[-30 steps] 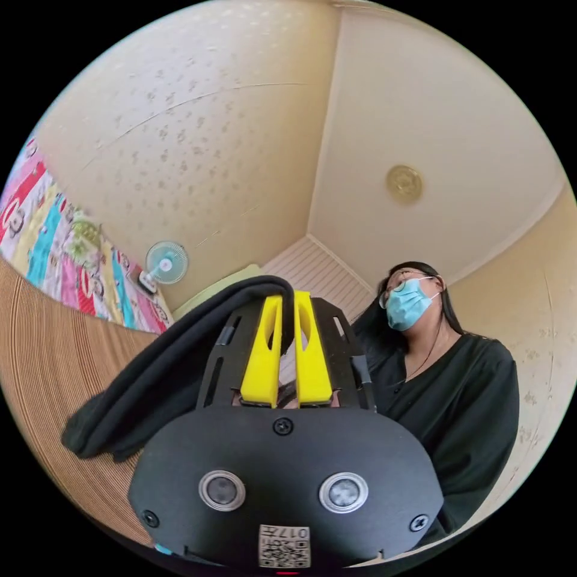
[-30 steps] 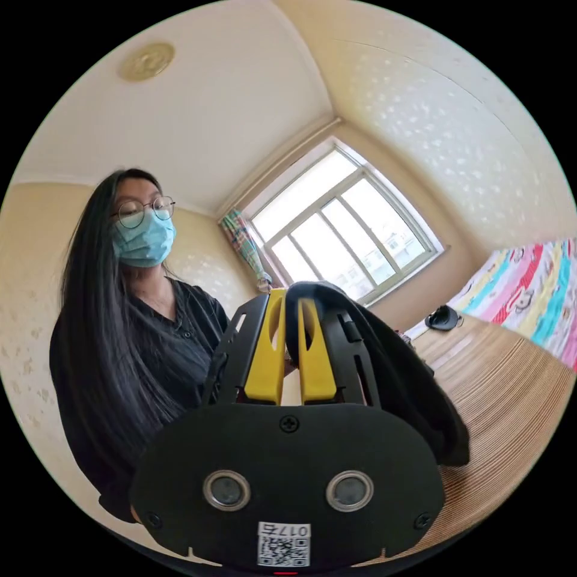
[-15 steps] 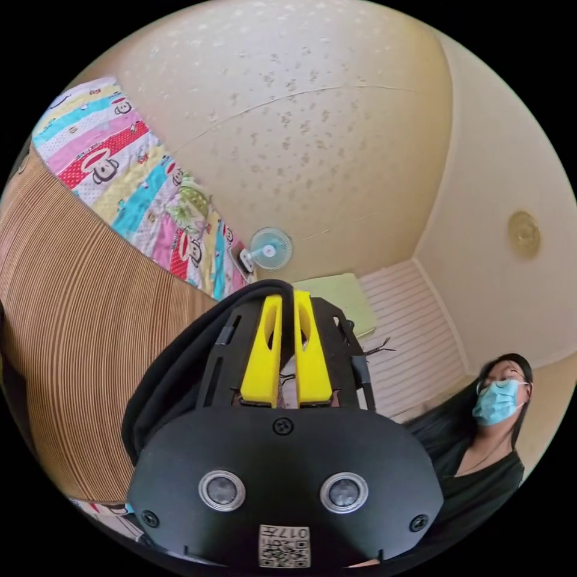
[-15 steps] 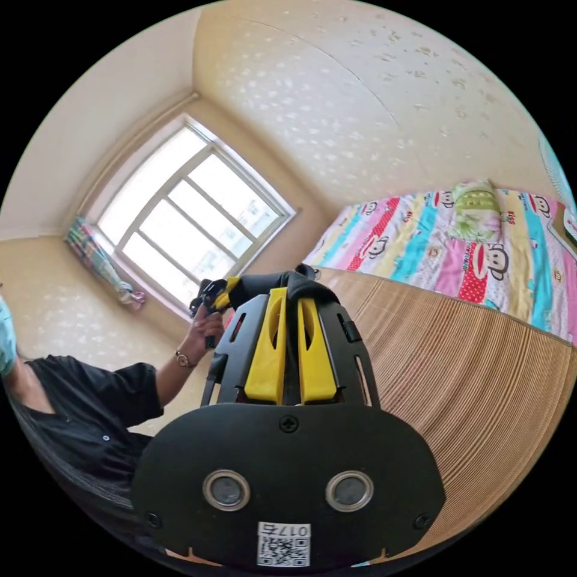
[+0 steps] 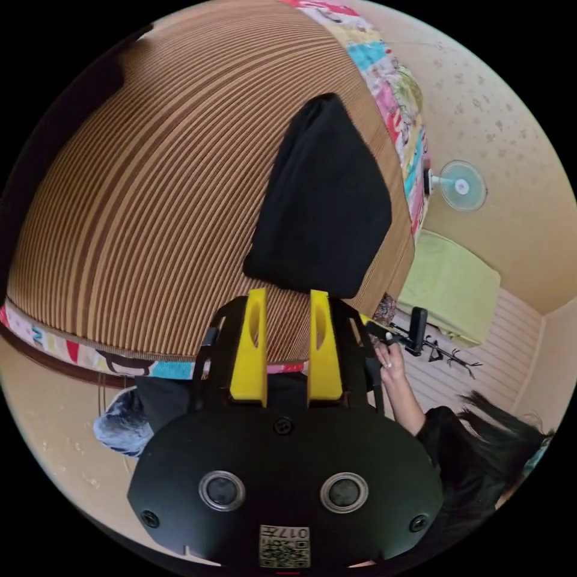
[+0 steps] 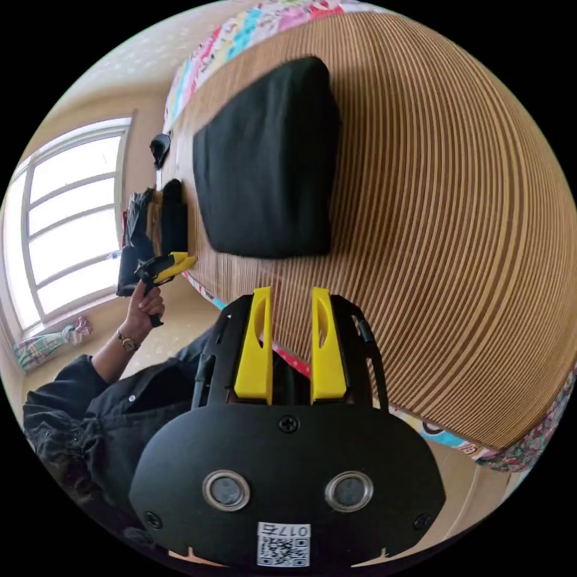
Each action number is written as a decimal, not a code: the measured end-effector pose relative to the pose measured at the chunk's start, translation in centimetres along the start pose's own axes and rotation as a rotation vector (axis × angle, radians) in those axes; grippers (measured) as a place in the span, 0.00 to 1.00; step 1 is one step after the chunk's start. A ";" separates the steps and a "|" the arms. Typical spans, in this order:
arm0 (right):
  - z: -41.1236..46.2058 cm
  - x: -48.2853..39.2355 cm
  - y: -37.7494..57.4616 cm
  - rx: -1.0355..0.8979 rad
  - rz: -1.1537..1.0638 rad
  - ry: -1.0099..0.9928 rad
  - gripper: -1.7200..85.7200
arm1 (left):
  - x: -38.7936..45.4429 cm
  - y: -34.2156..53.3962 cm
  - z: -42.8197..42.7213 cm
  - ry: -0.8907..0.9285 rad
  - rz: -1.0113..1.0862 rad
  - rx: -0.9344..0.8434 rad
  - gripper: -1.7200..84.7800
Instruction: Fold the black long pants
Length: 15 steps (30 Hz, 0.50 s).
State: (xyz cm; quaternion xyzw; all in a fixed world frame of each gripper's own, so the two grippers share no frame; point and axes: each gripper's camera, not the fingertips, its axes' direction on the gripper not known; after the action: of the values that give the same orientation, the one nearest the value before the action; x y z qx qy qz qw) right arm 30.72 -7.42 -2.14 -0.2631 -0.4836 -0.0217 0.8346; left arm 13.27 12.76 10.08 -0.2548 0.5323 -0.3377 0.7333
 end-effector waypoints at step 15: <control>-9.8 -1.4 -11.9 0.268 0.043 -0.147 0.24 | 4.6 -19.2 -3.8 -0.158 0.118 0.039 0.15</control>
State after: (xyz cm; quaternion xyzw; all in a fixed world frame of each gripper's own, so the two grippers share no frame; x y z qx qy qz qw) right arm 34.33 -22.49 -2.20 -0.1606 -0.5363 0.0800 0.8247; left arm 6.32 -3.11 20.20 -0.2345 0.4803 -0.2831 0.7964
